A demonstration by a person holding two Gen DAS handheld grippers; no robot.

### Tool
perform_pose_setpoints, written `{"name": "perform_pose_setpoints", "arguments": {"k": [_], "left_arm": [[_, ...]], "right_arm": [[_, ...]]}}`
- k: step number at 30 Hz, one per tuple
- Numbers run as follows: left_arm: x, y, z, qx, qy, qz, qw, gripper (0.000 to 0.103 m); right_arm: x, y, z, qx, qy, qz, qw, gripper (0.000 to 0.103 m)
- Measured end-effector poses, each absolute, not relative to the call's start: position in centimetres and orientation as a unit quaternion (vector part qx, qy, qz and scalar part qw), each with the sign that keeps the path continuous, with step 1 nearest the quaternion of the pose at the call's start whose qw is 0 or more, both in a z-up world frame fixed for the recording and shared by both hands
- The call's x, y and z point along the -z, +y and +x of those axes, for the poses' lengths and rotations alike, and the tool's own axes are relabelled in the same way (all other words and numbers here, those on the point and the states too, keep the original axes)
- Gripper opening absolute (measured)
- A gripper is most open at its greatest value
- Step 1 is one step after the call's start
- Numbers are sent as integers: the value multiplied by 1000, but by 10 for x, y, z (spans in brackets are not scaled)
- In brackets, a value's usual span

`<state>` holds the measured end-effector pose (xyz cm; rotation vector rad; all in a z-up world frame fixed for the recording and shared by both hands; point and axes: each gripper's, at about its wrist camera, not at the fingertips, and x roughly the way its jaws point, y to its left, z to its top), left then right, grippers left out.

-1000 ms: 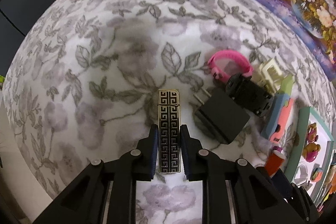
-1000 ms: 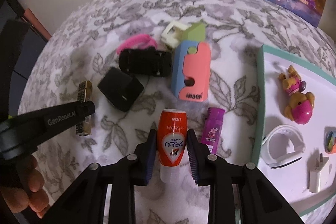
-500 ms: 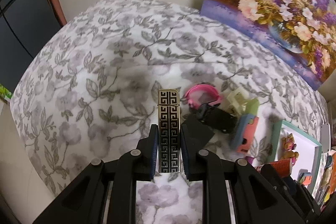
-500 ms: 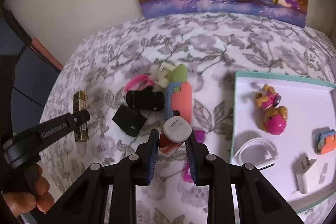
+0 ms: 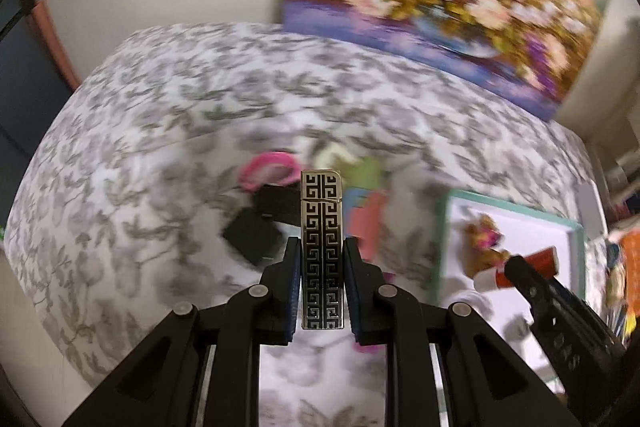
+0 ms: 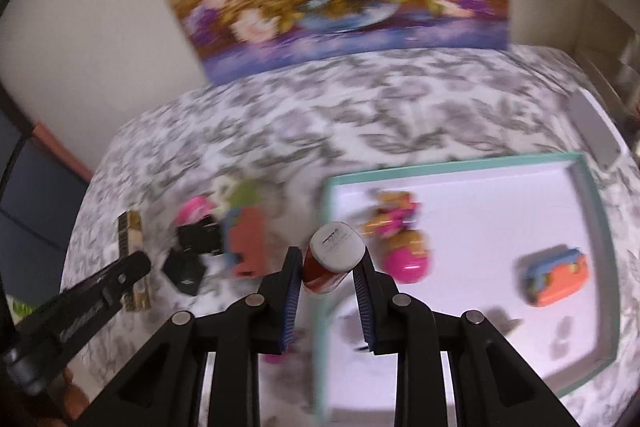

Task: Organize rigid objects
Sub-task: 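Carry the bar and bottle into the white tray and open both grippers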

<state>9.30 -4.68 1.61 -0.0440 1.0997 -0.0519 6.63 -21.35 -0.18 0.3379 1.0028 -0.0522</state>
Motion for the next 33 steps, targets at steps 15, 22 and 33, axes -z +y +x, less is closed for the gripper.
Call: {"name": "perform_pose_setpoints", "arguments": {"k": [15, 22, 33], "left_arm": [[-2, -180, 57, 150, 528, 63, 833, 21], [15, -207, 50, 167, 537, 85, 822, 21], [29, -219, 45, 167, 538, 112, 819, 21]], "right_arm": [[18, -339, 32, 132, 475, 252, 833, 28], [20, -355, 23, 140, 477, 253, 830, 28], [33, -349, 27, 132, 506, 245, 817, 28]]}}
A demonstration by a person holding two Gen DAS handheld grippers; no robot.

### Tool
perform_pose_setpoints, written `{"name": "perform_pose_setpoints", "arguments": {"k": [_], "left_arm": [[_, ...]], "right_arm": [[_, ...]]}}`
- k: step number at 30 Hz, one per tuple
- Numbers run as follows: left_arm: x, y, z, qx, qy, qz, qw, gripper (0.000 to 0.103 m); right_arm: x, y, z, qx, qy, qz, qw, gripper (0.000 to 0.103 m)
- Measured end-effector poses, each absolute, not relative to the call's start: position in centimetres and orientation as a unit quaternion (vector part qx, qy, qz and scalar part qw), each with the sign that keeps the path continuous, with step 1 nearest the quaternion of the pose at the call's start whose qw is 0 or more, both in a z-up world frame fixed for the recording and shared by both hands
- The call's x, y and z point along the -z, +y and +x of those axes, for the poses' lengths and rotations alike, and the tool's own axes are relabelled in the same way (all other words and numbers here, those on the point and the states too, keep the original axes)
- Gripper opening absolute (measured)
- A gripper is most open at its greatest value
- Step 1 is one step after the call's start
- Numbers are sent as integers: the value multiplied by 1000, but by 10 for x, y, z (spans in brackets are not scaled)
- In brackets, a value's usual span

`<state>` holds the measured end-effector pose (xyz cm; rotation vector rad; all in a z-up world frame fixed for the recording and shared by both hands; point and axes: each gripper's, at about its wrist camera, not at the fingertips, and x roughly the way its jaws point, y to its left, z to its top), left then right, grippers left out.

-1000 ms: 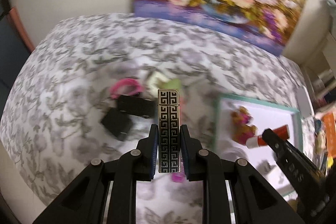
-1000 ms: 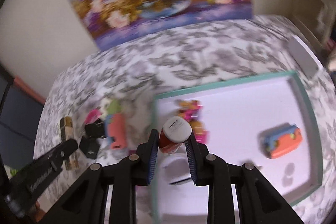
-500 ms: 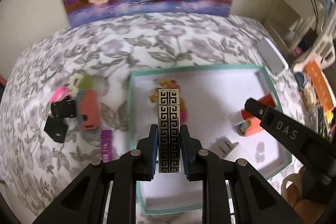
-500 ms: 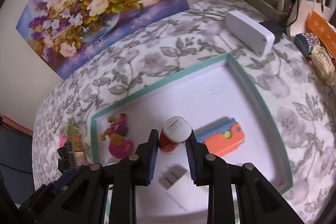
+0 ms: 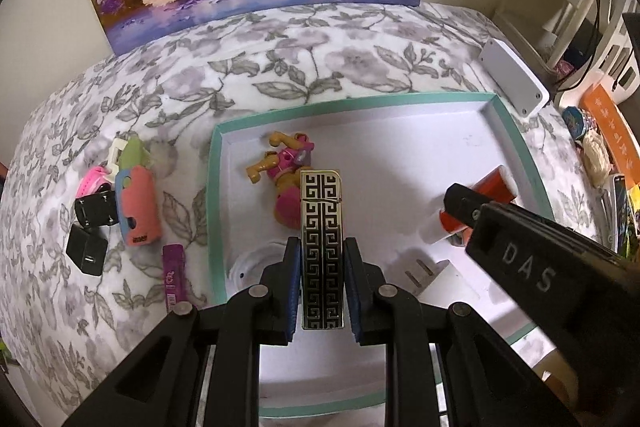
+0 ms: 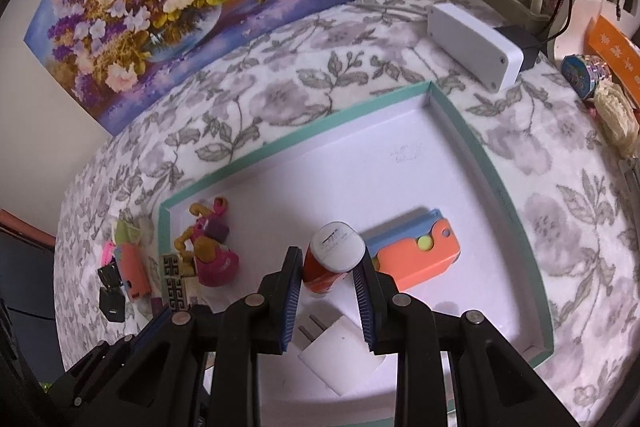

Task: Organize rigid objects
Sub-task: 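Carry the bar and bottle into the white tray and open both grippers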

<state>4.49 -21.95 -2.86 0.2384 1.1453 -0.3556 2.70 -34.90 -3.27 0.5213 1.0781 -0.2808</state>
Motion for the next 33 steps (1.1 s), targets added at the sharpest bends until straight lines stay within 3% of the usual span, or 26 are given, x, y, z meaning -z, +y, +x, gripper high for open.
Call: {"name": "perform_pose_setpoints", "arguments": {"k": [26, 28, 30, 33], "left_arm": [[23, -218, 48, 162, 538, 110, 820, 23], [20, -216, 48, 163, 536, 105, 821, 27], [17, -213, 49, 161, 534, 100, 824, 33], [15, -208, 52, 154, 536, 93, 825, 33]], "right_arm": [[34, -352, 27, 137, 507, 259, 811, 31], [30, -352, 26, 138, 502, 259, 814, 34], [25, -353, 25, 141, 496, 259, 817, 51], [19, -354, 23, 144, 486, 259, 822, 55]]}}
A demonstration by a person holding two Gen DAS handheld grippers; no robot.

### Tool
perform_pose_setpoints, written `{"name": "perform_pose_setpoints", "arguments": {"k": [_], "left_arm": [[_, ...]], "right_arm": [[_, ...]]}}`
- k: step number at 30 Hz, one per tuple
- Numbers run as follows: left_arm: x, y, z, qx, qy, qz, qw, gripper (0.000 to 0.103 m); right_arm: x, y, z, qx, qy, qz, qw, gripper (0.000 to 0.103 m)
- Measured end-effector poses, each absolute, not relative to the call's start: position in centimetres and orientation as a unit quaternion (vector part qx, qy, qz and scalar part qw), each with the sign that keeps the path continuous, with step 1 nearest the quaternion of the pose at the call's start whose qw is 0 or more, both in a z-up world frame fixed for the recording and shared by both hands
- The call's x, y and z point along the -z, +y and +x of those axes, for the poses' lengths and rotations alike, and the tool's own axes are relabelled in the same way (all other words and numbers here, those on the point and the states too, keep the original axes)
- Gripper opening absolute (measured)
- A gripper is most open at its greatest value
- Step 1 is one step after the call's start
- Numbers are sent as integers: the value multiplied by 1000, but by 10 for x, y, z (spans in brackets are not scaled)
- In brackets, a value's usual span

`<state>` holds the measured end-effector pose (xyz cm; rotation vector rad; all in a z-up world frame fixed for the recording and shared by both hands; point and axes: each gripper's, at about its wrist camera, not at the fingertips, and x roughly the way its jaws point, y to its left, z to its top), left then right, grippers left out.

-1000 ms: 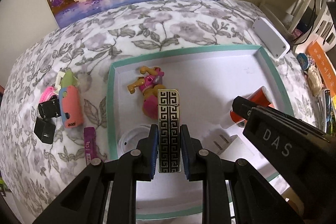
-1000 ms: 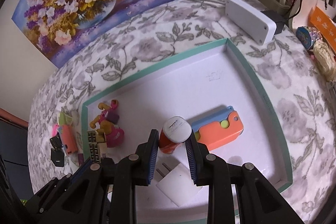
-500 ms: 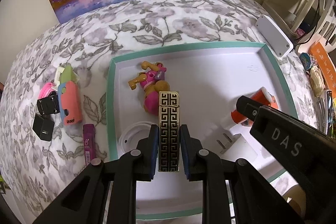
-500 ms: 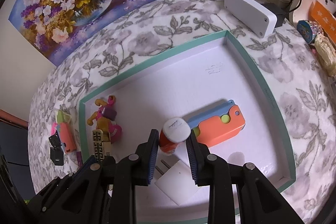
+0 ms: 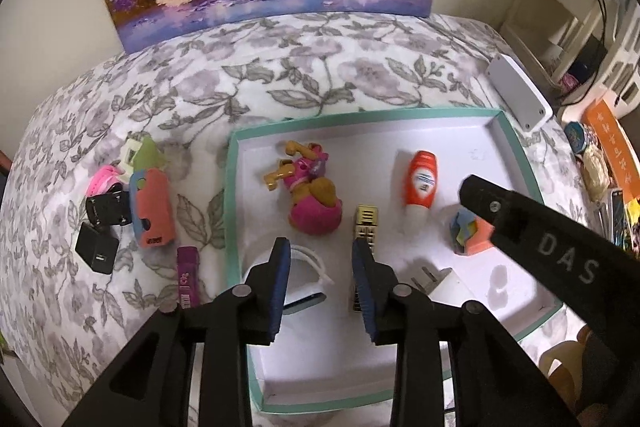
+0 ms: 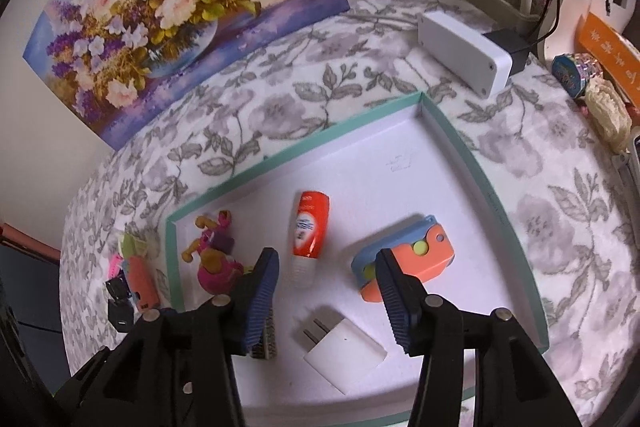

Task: Organize rigid objects
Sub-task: 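Carry the bar and bottle into the white tray and open both grippers, then withdraw both tools from the tray back over the remaining items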

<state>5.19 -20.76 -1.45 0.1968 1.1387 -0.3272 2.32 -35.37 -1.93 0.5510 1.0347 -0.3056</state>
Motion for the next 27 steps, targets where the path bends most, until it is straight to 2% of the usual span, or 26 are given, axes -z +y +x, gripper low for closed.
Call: {"name": "perform_pose_setpoints", "arguments": {"k": [5, 10, 12, 19, 20, 23, 27], "left_arm": [[17, -189, 63, 128, 548, 68, 824, 42], [24, -166, 74, 98, 564, 41, 819, 48], [25, -158, 77, 83, 567, 35, 819, 54], [30, -132, 86, 50, 577, 6, 815, 67], [31, -129, 87, 45, 578, 3, 814, 72], [33, -122, 89, 36, 578, -4, 815, 74], [32, -109, 92, 18, 568, -19, 822, 91]], "right_arm": [[19, -355, 23, 146, 486, 263, 821, 55], [26, -356, 24, 152, 495, 265, 813, 63], [29, -357, 25, 157, 500, 264, 810, 69], [32, -351, 28, 159, 508, 253, 808, 89], [33, -349, 29, 158, 510, 248, 809, 91], [33, -345, 30, 158, 512, 236, 811, 103], [30, -340, 32, 150, 506, 226, 819, 103]]}}
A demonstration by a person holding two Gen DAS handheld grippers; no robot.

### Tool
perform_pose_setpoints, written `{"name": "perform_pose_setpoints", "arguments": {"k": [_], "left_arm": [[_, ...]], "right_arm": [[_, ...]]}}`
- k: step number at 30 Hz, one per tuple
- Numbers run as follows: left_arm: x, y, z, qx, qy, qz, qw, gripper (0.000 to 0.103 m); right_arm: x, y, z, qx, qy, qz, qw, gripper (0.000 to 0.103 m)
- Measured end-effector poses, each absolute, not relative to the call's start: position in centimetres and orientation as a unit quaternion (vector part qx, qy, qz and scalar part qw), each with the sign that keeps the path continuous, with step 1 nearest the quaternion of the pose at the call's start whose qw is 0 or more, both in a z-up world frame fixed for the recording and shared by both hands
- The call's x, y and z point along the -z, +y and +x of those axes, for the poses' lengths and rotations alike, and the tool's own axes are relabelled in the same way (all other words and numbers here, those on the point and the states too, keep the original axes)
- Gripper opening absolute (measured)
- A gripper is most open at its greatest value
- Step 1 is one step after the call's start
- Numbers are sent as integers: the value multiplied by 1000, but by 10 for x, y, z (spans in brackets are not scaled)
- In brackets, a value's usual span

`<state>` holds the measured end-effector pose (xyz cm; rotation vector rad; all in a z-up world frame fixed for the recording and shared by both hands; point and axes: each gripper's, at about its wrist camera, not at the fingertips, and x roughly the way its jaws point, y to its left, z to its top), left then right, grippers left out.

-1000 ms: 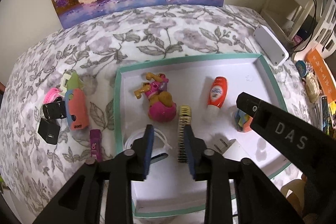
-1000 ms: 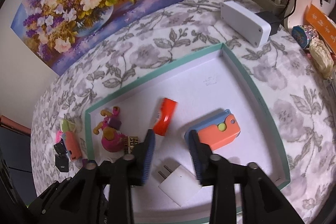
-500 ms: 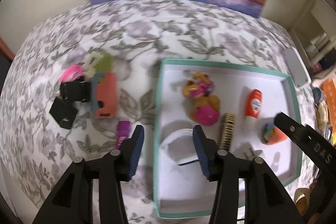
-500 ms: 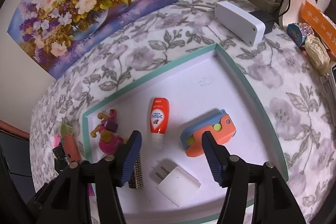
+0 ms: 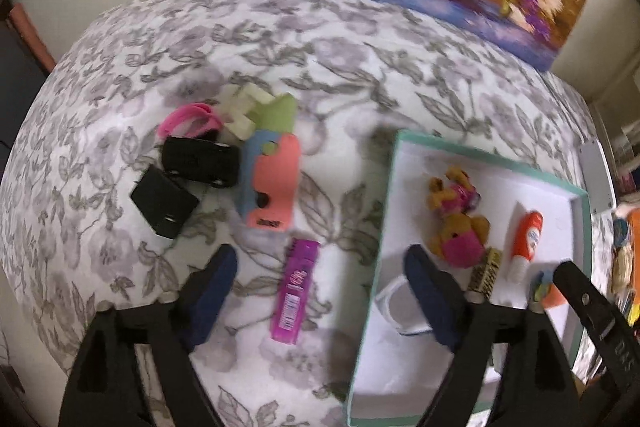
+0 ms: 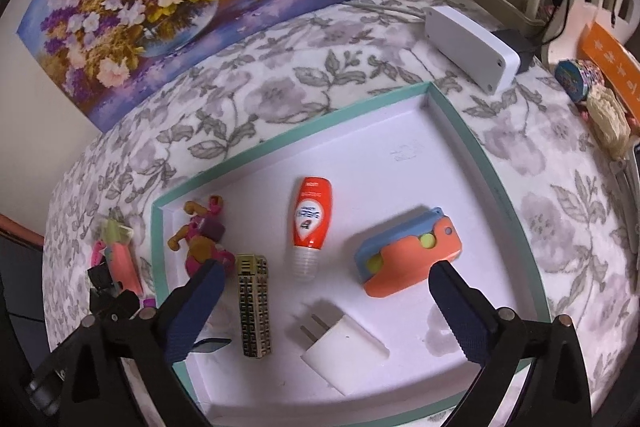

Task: Organize rigid objects
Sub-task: 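Withdraw both tools from the tray back over the remaining items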

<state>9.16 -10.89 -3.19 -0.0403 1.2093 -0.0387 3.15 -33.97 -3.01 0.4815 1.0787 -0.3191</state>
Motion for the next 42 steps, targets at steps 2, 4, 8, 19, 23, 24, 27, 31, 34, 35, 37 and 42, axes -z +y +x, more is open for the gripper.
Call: {"name": "perform_pose_setpoints", "arguments": {"k": [2, 4, 8, 19, 23, 24, 27, 31, 34, 35, 37, 42], "left_arm": [[30, -102, 94, 9, 562, -27, 826, 93], [27, -91, 97, 1, 557, -38, 829, 93], [21, -73, 101, -16, 546, -60, 835, 93], [-3, -50, 102, -54, 469, -27, 881, 94], [-13, -45, 101, -57, 444, -15, 894, 94], [-16, -44, 100, -59, 440, -11, 896, 94], [-20, -38, 101, -56, 436, -4, 898, 94], [-23, -24, 106, -45, 454, -5, 890, 94], [-27, -12, 107, -38, 463, -15, 885, 94], [-28, -8, 107, -37, 466, -20, 884, 94], [-32, 2, 107, -38, 468, -33, 882, 94], [-42, 27, 103, -56, 463, -37, 884, 94]], "right_arm": [[28, -336, 32, 136, 498, 225, 826, 103], [26, -333, 32, 125, 492, 228, 831, 103], [23, -325, 34, 112, 481, 227, 839, 103], [22, -304, 38, 89, 472, 194, 855, 103], [23, -294, 39, 76, 472, 177, 860, 103], [24, -292, 40, 71, 475, 173, 860, 103], [24, -284, 43, 72, 484, 161, 857, 103], [19, -282, 43, 78, 480, 175, 856, 103], [8, -276, 42, 82, 465, 168, 865, 103], [3, -272, 42, 80, 460, 163, 869, 103], [-4, -264, 43, 73, 456, 157, 873, 103], [-12, -237, 48, 58, 465, 133, 874, 103]]}}
